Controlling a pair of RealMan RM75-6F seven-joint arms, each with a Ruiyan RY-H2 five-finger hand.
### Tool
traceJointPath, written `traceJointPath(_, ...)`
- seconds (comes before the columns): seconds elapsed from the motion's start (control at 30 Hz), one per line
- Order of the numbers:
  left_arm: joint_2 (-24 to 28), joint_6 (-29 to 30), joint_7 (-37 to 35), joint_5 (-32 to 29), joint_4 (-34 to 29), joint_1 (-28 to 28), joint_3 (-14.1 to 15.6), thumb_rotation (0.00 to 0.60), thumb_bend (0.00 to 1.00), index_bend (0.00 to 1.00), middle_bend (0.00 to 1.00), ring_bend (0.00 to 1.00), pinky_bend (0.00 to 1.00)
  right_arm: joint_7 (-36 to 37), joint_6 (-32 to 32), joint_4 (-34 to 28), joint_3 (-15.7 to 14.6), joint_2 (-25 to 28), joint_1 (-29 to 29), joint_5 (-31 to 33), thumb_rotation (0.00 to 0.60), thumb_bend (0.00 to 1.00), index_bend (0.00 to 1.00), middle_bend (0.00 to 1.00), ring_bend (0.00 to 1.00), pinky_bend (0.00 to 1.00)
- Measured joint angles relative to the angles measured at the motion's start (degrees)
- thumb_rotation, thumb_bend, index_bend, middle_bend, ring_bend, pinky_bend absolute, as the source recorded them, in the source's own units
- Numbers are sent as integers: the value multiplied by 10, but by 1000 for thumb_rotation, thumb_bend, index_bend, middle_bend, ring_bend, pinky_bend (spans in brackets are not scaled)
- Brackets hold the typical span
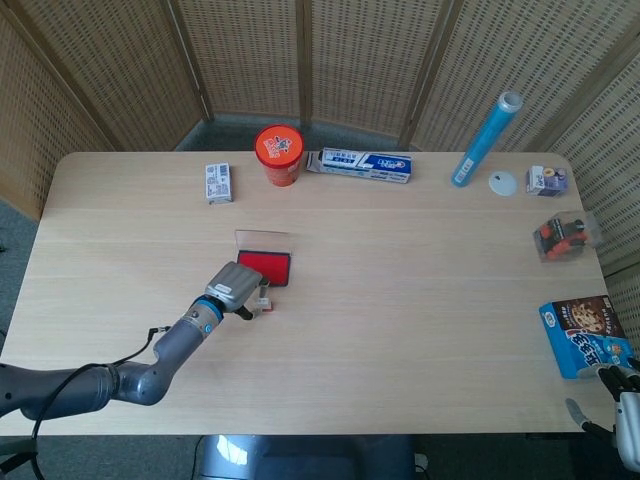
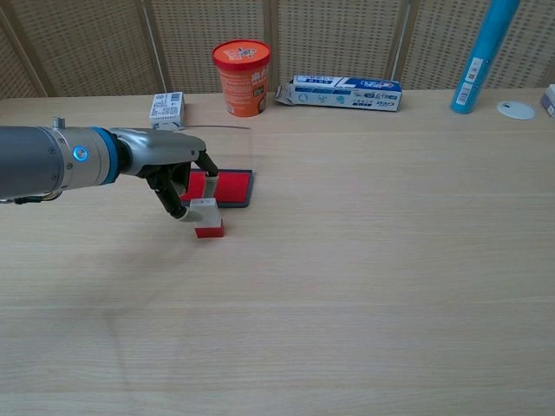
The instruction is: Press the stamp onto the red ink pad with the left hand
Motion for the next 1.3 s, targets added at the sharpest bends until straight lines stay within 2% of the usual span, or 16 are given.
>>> traceJointPath(0.33,-11,-3,-8,0,19,-4,4,532,330,477,1000,1000,1000,-10,-1,-5,0,0,-2,0,593,242,445,430,358,153)
traceJointPath(0.8,-14,-3,-28,12,25,-2,2,537,374,624,1000,1000,1000,-10,4,-8,0,1,-7,-1,593,242,445,430,359,153)
traceJointPath(1.0,8,-1,-41,17,10,1,-4,537,379,627,1000,1000,1000,-7,4,-7,0,0,-8,-2,592,243,445,430,358,153)
traceJointPath(1.3,72,-7,-70,12,-6,6,-21,538,375,628,1000,1000,1000,-2,3,-2,0,-3,-7,-4,591,242,445,430,358,153)
